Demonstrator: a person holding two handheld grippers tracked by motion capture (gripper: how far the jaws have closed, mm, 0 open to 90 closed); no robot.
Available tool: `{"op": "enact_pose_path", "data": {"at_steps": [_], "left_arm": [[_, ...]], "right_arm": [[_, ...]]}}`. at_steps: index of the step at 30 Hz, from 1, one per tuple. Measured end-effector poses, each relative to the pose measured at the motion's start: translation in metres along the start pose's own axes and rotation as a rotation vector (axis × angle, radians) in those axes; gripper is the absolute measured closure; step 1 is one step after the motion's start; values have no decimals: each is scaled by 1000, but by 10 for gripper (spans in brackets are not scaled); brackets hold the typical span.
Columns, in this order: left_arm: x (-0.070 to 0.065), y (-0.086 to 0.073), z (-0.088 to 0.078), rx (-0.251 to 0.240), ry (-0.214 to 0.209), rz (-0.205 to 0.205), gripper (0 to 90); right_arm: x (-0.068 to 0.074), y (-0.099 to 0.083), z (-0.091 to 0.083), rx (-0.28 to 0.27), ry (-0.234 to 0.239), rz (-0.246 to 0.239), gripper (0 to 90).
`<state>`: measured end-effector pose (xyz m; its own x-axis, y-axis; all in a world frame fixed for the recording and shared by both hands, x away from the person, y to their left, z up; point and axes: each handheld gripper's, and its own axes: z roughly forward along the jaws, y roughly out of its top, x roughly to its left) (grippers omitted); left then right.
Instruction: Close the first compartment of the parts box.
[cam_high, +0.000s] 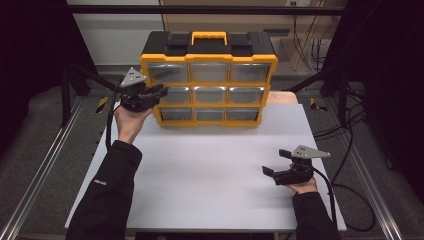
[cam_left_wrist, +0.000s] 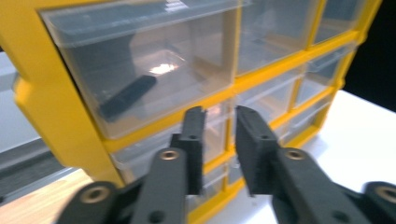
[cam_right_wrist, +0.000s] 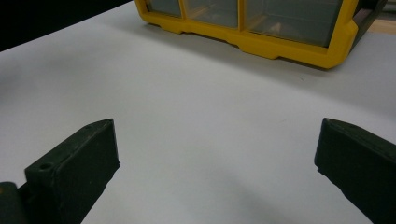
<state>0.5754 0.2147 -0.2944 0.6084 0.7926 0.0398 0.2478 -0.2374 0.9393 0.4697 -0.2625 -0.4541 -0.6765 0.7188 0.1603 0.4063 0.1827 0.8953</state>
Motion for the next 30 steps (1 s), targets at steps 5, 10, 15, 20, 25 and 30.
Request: {"op": "enact_pose_path", "data": {"at_steps": [5, 10, 15, 20, 25, 30], "left_arm": [[-5, -10, -7, -10, -25, -11, 523], [-8, -19, -12, -14, -41, -38, 375], [-10, -28, -15, -6, -64, -65, 200], [-13, -37, -20, -22, -84, -83, 70], [-17, -46, -25, -27, -100, -85, 13], [-21, -56, -29, -48, -132, -82, 0]], "right_arm": [[0, 0, 0, 0, 2, -2, 1], [0, 0, 1, 0, 2, -5, 1], [0, 0, 1, 1, 0, -5, 1], [0, 0, 1, 1, 0, -5, 1], [0, 0, 0, 1, -1, -5, 1], [1, 0, 0, 1, -1, -3, 1]]}}
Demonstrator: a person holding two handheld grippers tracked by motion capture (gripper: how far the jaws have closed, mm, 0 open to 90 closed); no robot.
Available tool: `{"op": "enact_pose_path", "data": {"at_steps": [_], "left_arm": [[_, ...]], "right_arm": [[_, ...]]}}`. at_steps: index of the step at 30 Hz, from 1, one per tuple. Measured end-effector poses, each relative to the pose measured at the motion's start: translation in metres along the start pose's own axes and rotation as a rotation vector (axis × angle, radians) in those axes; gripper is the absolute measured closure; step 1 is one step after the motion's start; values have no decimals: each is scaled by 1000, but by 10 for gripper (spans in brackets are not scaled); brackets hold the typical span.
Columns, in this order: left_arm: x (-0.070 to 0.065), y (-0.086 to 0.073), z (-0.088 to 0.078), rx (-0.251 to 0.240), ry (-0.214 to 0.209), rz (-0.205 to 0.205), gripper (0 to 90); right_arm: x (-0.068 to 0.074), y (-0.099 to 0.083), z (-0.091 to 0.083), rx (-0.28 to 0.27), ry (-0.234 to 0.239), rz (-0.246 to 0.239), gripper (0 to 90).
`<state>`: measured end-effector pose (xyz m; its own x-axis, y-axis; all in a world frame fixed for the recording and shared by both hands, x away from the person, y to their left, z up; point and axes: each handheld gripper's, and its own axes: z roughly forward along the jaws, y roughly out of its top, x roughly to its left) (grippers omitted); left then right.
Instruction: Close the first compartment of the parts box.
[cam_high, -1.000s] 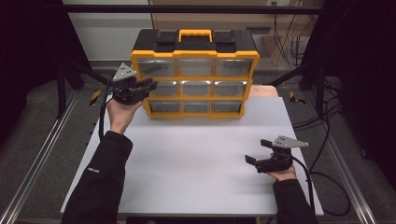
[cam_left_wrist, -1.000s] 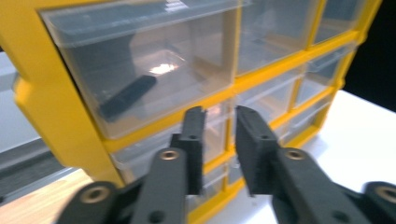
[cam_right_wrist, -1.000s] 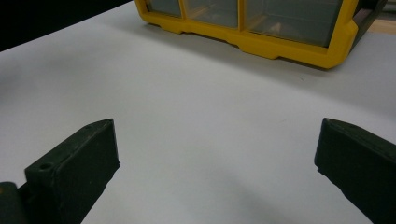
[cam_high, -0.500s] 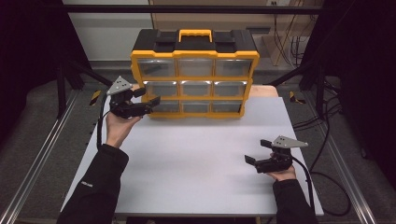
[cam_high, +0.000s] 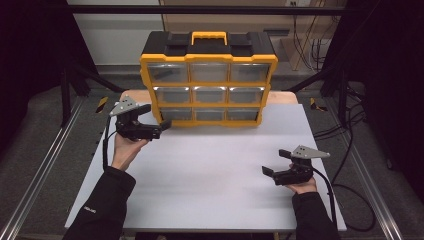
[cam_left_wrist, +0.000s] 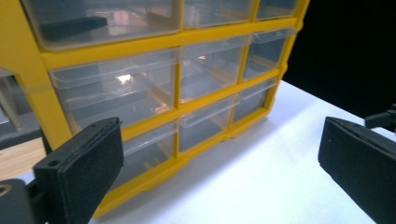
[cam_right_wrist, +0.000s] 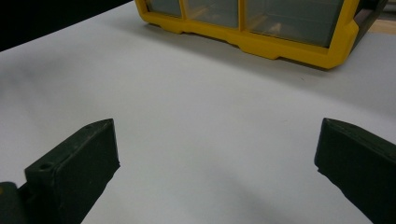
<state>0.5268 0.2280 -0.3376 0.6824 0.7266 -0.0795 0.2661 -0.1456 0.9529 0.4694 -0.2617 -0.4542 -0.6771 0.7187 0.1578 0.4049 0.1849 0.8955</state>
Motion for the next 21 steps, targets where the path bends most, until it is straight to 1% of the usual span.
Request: {"op": "enact_pose_path", "data": {"at_steps": [1, 4, 6, 11, 14, 19, 21], "left_arm": [[-1, -2, 0, 3, -8, 0, 0], [-4, -8, -3, 7, -4, 18, 0], [-5, -13, -5, 8, -18, 17, 0], [-9, -26, -9, 9, -33, 21, 0], [-9, -34, -9, 20, -42, 34, 0], [-8, -47, -10, 37, -47, 30, 0], [-8, -53, -12, 36, -45, 30, 0]], "right_arm": [[0, 0, 0, 0, 0, -2, 1], [0, 0, 0, 2, 1, -2, 1], [1, 0, 0, -3, 2, -1, 1], [1, 0, 0, -2, 2, -2, 1], [1, 0, 1, 1, 2, -3, 1], [1, -1, 1, 7, 2, -5, 1], [2, -1, 2, 9, 4, -5, 1]]}}
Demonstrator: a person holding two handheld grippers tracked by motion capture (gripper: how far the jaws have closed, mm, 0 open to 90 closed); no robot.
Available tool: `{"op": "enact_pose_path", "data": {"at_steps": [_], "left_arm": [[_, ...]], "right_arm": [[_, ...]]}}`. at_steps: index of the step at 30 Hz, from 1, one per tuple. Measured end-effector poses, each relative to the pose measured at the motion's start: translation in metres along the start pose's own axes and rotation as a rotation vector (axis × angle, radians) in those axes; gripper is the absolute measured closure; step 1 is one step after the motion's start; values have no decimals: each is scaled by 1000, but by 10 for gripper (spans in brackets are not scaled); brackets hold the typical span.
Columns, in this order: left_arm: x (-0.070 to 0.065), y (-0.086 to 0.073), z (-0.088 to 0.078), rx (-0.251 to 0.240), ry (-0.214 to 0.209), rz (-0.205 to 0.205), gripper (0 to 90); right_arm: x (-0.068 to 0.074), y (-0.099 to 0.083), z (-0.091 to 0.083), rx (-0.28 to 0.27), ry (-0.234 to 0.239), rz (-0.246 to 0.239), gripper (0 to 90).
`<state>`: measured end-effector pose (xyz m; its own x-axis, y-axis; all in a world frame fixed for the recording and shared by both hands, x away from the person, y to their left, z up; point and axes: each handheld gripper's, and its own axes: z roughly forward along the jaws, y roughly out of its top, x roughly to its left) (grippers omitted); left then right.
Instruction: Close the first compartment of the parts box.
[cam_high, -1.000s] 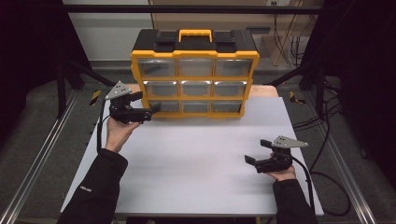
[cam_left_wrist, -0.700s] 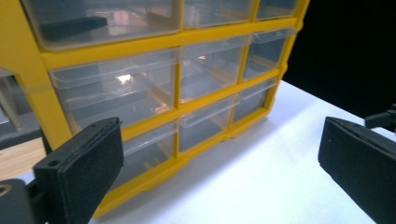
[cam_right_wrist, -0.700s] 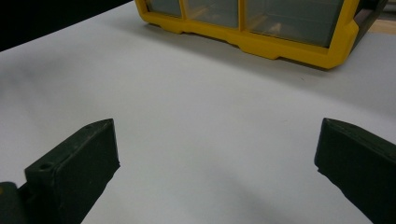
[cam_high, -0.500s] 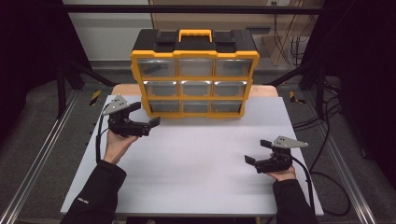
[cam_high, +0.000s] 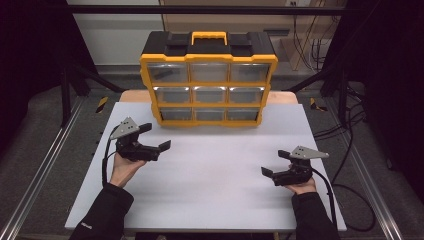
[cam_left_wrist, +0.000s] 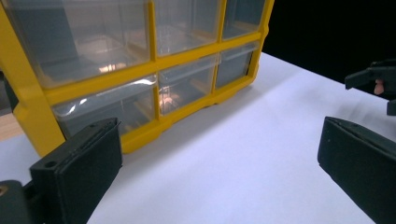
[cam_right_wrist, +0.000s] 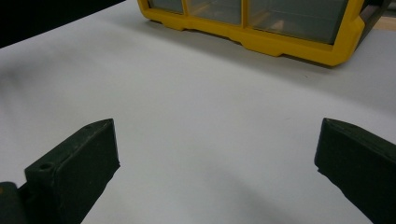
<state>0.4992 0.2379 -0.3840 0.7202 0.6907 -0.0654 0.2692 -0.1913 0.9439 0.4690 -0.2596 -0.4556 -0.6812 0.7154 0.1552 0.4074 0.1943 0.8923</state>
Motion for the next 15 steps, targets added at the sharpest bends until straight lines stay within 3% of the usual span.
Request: {"op": "enact_pose_path", "data": {"at_steps": [15], "left_arm": [[8, -53, -14, 34, -8, -23, 0]], "right_arm": [[0, -1, 1, 9, -1, -5, 1]]}}
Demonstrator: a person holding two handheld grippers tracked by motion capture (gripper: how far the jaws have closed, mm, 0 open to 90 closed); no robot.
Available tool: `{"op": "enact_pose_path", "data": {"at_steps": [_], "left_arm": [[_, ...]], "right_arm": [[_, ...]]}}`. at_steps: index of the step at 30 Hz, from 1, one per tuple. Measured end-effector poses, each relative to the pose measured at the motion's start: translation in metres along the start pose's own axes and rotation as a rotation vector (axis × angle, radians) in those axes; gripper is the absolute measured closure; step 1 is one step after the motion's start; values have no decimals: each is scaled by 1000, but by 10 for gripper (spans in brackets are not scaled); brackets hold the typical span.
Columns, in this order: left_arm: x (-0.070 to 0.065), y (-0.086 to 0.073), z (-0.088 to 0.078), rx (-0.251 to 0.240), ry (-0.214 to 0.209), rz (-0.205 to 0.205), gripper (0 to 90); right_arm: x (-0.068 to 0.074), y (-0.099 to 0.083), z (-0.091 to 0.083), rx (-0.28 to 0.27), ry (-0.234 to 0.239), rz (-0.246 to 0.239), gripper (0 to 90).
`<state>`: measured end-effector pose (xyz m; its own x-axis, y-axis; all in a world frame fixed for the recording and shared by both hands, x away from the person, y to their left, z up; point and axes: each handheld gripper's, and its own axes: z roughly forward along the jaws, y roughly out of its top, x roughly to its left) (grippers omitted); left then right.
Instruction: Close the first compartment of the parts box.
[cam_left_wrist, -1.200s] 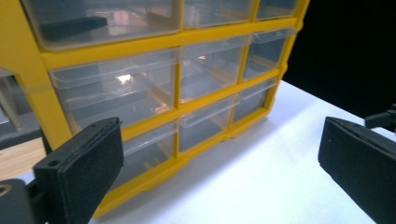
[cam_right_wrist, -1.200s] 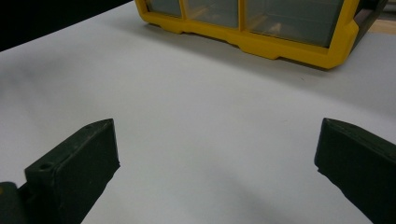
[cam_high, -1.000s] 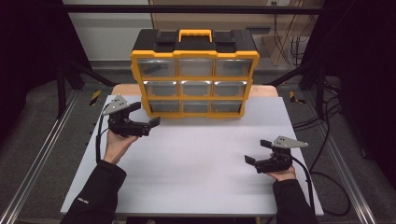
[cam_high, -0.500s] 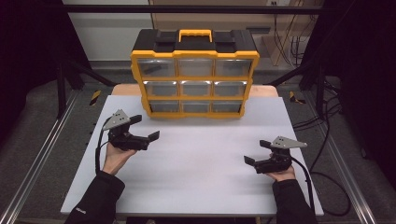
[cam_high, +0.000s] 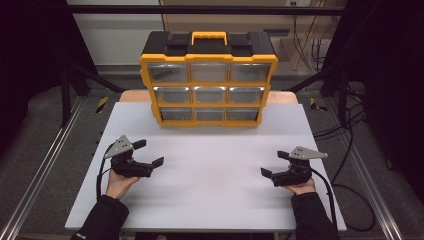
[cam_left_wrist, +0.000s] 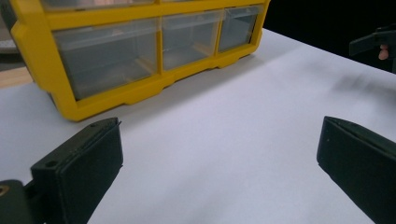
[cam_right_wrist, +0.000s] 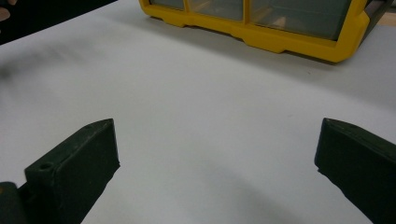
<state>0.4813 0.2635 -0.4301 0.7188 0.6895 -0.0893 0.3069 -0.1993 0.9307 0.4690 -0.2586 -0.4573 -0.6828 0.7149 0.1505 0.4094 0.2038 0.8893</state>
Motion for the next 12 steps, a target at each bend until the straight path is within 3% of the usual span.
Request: {"op": "enact_pose_path", "data": {"at_steps": [12], "left_arm": [[6, -18, -6, 13, 28, -4, 0]], "right_arm": [[1, 0, -1, -4, 10, 5, 0]]}}
